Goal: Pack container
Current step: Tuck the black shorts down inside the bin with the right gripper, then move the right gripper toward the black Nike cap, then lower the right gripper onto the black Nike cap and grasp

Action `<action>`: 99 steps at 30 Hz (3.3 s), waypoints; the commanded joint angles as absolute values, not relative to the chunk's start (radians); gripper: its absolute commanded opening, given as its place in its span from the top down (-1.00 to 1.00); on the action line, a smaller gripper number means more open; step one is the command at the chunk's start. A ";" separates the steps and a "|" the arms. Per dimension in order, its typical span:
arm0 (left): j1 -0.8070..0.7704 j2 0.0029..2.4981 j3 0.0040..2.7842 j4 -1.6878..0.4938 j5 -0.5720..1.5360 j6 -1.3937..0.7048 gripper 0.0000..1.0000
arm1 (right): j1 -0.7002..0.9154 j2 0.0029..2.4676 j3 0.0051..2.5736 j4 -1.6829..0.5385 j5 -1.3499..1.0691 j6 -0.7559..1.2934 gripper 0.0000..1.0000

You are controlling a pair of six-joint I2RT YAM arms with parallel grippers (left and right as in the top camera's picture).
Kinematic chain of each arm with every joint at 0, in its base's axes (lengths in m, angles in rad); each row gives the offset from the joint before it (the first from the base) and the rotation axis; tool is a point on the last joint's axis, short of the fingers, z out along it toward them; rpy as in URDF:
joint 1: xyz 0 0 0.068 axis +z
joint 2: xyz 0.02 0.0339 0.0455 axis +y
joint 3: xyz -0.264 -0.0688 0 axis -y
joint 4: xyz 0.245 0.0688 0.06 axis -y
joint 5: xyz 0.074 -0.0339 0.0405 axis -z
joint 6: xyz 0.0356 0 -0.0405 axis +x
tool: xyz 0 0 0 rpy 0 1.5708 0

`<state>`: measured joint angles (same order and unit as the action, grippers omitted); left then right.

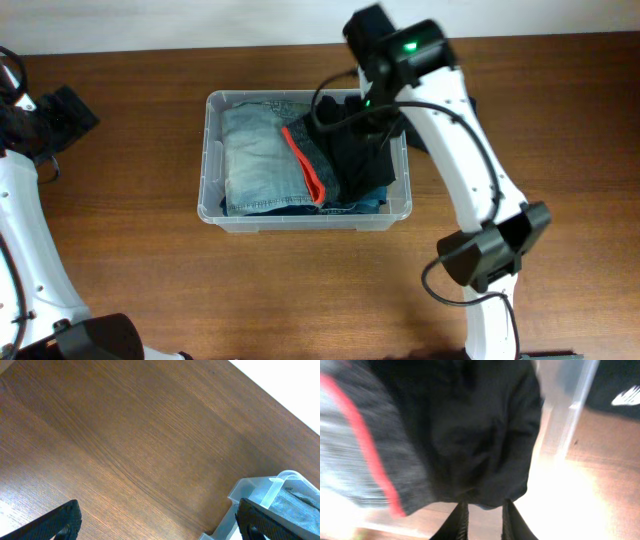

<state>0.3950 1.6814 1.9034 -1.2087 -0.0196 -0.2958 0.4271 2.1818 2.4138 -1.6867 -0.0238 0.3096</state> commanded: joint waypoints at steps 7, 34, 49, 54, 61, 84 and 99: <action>0.398 1.692 1.898 -1.209 -0.026 -0.302 -0.99 | 0.432 2.207 2.052 -1.517 -0.061 0.326 0.69; 0.398 1.692 1.898 -1.209 -0.026 -0.302 -0.99 | -0.045 2.088 2.468 -1.631 -0.085 0.295 -0.97; 0.398 1.692 1.898 -1.209 -0.026 -0.302 -0.98 | -0.222 2.099 1.809 -1.013 -0.678 0.569 -0.97; 0.397 1.692 1.898 -1.209 -0.026 -0.302 -0.98 | -0.222 2.099 1.657 -0.813 -0.677 0.745 -0.97; 0.398 1.692 1.898 -1.209 -0.026 -0.302 -0.99 | -0.222 2.099 1.525 -0.682 -0.601 0.855 -0.97; 0.398 1.692 1.898 -1.209 -0.026 -0.302 -0.99 | -0.154 2.152 1.462 -0.446 -0.404 0.873 -0.97; 0.398 1.692 1.898 -1.209 -0.026 -0.302 -0.99 | -0.138 2.293 1.462 -0.434 -0.307 0.900 -0.28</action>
<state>0.3950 1.6814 1.9034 -1.2087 -0.0196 -0.2958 -0.1543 2.1715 1.5043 -0.4213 -0.3973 0.8967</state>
